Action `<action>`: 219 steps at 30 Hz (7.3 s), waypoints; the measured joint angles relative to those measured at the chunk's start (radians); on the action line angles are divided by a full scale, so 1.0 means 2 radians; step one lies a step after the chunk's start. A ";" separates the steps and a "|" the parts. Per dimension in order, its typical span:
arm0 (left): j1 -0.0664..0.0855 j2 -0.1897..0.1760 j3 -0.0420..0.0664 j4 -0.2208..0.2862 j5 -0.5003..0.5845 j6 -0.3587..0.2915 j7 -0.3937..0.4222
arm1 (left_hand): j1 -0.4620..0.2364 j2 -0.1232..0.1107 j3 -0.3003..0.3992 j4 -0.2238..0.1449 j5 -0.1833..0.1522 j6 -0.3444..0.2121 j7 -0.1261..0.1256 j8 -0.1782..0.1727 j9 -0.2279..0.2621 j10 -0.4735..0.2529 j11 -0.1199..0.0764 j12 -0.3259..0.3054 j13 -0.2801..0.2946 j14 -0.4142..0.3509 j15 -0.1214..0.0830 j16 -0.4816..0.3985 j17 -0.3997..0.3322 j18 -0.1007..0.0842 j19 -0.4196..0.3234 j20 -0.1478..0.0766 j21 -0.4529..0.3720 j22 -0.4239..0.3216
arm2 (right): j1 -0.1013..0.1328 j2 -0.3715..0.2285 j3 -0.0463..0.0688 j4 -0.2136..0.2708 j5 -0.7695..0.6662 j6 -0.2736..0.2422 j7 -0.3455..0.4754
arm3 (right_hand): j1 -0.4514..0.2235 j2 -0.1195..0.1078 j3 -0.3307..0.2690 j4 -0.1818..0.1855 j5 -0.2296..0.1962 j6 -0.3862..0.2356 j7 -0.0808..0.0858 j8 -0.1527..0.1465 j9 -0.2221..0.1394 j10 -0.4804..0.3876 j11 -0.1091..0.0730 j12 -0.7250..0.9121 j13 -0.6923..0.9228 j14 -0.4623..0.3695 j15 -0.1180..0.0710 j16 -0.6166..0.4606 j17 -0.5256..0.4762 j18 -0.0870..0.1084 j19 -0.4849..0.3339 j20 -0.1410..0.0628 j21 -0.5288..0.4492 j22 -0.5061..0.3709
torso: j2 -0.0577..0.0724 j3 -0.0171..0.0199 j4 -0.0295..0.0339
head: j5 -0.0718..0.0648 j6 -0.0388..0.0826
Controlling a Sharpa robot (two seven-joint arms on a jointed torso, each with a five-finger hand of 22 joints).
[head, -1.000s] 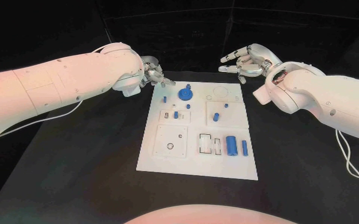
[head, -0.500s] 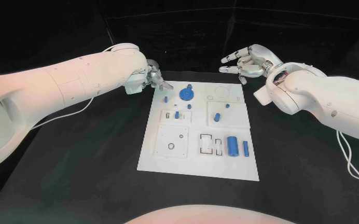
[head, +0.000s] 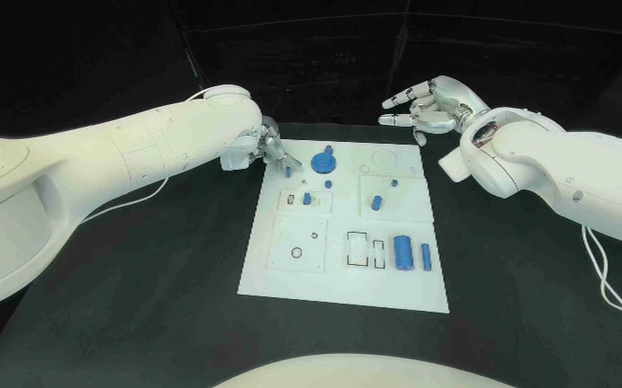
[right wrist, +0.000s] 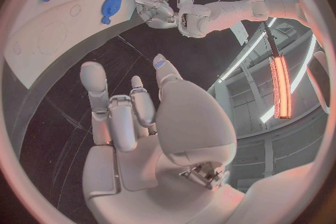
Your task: Assemble the parts on the task board
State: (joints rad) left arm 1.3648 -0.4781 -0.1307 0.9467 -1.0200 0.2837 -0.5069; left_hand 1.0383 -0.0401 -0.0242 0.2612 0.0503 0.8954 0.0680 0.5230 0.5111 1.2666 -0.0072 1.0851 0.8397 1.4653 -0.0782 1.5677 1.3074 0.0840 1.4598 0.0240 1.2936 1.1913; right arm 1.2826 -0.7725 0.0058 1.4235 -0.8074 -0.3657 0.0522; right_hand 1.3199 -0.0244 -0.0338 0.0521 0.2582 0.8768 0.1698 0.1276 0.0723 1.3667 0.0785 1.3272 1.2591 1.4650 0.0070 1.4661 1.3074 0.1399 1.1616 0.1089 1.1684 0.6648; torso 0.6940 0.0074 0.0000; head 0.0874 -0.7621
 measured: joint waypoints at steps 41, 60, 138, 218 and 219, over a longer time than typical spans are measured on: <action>-0.002 0.001 0.000 0.005 0.016 -0.013 0.013 | 0.106 0.063 0.027 -0.056 0.000 0.011 -0.004 0.000 -0.017 -0.004 -0.004 0.004 -0.005 0.000 0.000 0.000 0.000 0.000 0.000 0.000 0.000 0.003 | 0.000 0.003 0.000 -0.005 0.000 0.001 0.000 | 0.000 0.000 0.000 0.000 0.000 0.000 0.000 0.000 0.000 0.000 0.000 0.000 0.000 0.000 0.000 0.000 0.000 0.000 0.000 0.000 0.000 0.000 | 0.000 0.0000 0.0009 | -0.001 -0.004; -0.002 0.002 0.000 0.003 0.022 -0.015 0.014 | 0.141 0.080 0.088 -0.092 -0.002 0.005 -0.005 -0.002 -0.025 -0.008 -0.004 0.000 -0.008 0.000 0.000 0.000 0.000 0.000 0.000 0.000 0.000 0.005 | 0.000 0.003 0.000 -0.005 0.000 0.001 -0.001 | 0.000 0.000 0.000 0.000 0.000 0.000 0.000 0.000 0.000 0.000 0.000 0.000 0.000 0.000 0.000 0.000 0.000 0.000 0.000 0.000 0.000 0.000 | 0.000 0.0003 0.0004 | 0.000 -0.005; -0.017 -0.126 -0.020 0.250 -0.013 -0.126 -0.027 | -0.017 0.012 0.352 -0.129 0.002 0.015 -0.008 0.047 -0.021 0.013 -0.009 0.002 -0.012 0.000 0.000 0.000 0.000 0.000 0.001 0.001 0.008 0.023 | 0.000 0.003 0.000 -0.010 0.000 0.005 -0.002 | 0.000 0.000 -0.001 0.001 0.000 0.000 0.000 0.003 0.000 0.000 0.000 0.000 0.000 0.000 0.000 0.000 0.000 0.000 0.000 0.000 0.000 0.000 | -0.001 -0.0001 0.0025 | 0.006 -0.012; -0.018 -0.102 -0.021 0.220 -0.015 -0.077 -0.035 | -0.078 -0.005 0.239 -0.120 0.004 0.053 -0.020 0.046 -0.045 0.030 -0.017 0.020 0.006 0.002 -0.006 0.000 0.000 0.000 0.003 0.000 0.017 0.040 | 0.000 0.003 0.000 -0.009 0.000 0.005 -0.001 | -0.002 0.002 -0.005 0.002 0.000 0.000 0.000 0.003 0.000 0.000 0.000 0.000 0.000 0.000 0.000 0.000 0.000 0.000 0.000 0.000 0.000 0.000 | -0.001 0.0002 0.0032 | 0.002 -0.017; -0.018 -0.103 -0.021 0.220 -0.015 -0.078 -0.036 | -0.081 -0.008 0.231 -0.117 0.004 0.055 -0.019 0.046 -0.046 0.030 -0.017 0.020 0.006 0.002 -0.006 0.000 0.000 0.000 0.003 0.000 0.019 0.041 | 0.000 0.003 0.000 -0.009 0.000 0.005 -0.001 | -0.002 0.002 -0.005 0.002 0.000 0.000 0.000 0.003 0.000 0.000 0.000 0.000 0.000 0.000 0.000 0.000 0.000 0.000 0.000 0.000 0.000 0.000 | -0.001 0.0001 0.0032 | 0.002 -0.017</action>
State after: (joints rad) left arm 1.3285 -0.6840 -0.1722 1.3864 -1.0491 0.1287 -0.5782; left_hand 0.8754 -0.0556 0.4371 0.0278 0.0590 1.0053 0.0296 0.6157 0.4194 1.3260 -0.0411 1.1242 0.8514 1.4688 -0.0892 1.5677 1.3074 0.0841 1.4659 0.0232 1.3309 1.2738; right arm 1.2823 -0.7671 0.0057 1.4048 -0.8075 -0.3553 0.0494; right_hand 1.3160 -0.0205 -0.0429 0.0557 0.2584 0.8768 0.1698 0.1326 0.0723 1.3667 0.0785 1.3272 1.2599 1.4650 0.0070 1.4661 1.3073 0.1400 1.1616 0.1089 1.1684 0.6650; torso 0.6918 0.0077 0.0064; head 0.0916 -0.7959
